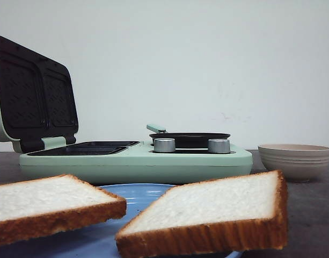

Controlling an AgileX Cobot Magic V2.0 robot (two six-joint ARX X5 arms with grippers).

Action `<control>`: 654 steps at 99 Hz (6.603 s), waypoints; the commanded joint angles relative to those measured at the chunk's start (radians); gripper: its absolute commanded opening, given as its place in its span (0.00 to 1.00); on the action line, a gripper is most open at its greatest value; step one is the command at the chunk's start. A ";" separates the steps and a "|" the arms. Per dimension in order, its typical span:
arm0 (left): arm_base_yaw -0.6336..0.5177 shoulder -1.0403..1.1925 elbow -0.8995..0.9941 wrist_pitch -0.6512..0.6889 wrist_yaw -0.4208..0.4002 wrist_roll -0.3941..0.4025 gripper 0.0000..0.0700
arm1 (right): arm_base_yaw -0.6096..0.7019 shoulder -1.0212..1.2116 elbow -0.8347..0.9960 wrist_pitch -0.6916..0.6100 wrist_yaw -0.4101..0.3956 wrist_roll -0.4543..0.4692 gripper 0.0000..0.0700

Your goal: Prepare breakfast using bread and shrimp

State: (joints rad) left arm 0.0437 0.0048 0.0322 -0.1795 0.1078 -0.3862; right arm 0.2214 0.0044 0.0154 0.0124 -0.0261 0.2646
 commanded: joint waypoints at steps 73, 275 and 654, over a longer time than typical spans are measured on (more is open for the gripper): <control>0.001 0.564 0.653 -0.461 0.414 -0.041 0.02 | -0.008 0.779 0.753 -0.528 -0.236 0.034 0.00; -0.358 0.634 0.312 -0.522 0.407 -0.327 0.51 | -0.008 0.803 0.763 -0.686 -0.456 -0.094 0.31; -0.593 1.136 0.902 0.002 -0.356 0.667 0.01 | -0.008 0.803 0.763 -0.672 -0.456 -0.103 0.31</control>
State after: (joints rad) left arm -0.5411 1.0981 0.9031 -0.2230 -0.2359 0.1715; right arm 0.2100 0.8021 0.7643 -0.6659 -0.4778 0.1787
